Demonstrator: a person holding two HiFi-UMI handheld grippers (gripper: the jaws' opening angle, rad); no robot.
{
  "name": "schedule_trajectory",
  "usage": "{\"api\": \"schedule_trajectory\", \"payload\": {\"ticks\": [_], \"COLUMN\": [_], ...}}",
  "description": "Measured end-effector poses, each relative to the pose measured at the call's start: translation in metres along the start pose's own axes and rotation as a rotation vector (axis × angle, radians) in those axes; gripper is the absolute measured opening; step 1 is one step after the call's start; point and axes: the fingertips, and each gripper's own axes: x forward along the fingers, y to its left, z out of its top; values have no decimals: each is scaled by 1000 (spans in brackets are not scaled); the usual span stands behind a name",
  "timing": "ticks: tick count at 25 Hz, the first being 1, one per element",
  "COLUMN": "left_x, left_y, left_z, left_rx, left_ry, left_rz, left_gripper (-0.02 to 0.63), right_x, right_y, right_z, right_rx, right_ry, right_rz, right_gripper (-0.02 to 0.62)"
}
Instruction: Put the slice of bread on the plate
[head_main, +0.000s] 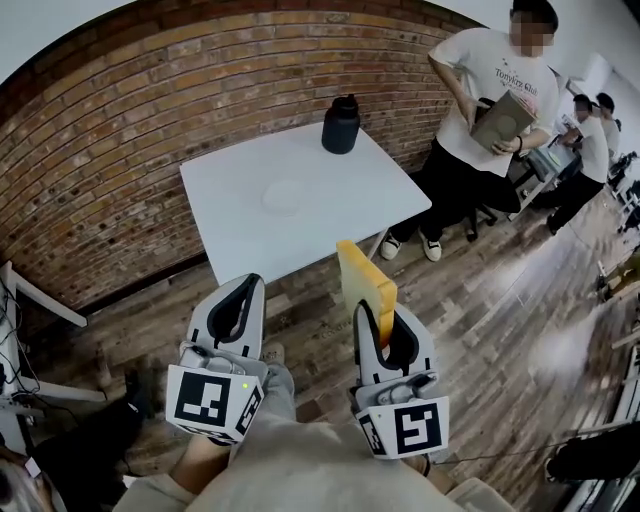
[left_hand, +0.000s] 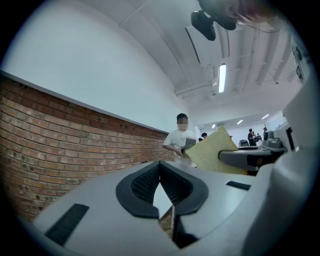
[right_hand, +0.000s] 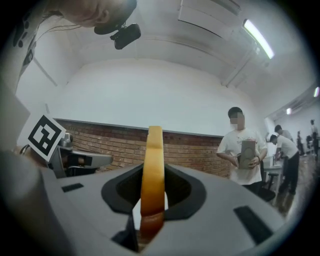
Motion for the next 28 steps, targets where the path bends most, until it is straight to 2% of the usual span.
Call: {"api": "schedule_trajectory", "payload": {"ticks": [8,13,19,28], "left_x": [131,196,237,262], "left_y": [85,117,142,157], "left_z": [-5,-6,-16,-23], "left_rx": [2,8,-11,-24], "left_ry": [56,72,89,100], "left_rz": [-68,-113,-150,-198], "left_gripper": [11,11,11,11], "right_x": [150,220,267,297], "right_y": [-25,-42,-47,-50], "right_z": [-25,-37,-49,-52], "right_rx": [21,28,30,19], "right_ry": [56,77,103,117], "right_rz": [-25,-45,-61,-85], "right_gripper": [91,91,91,91]}}
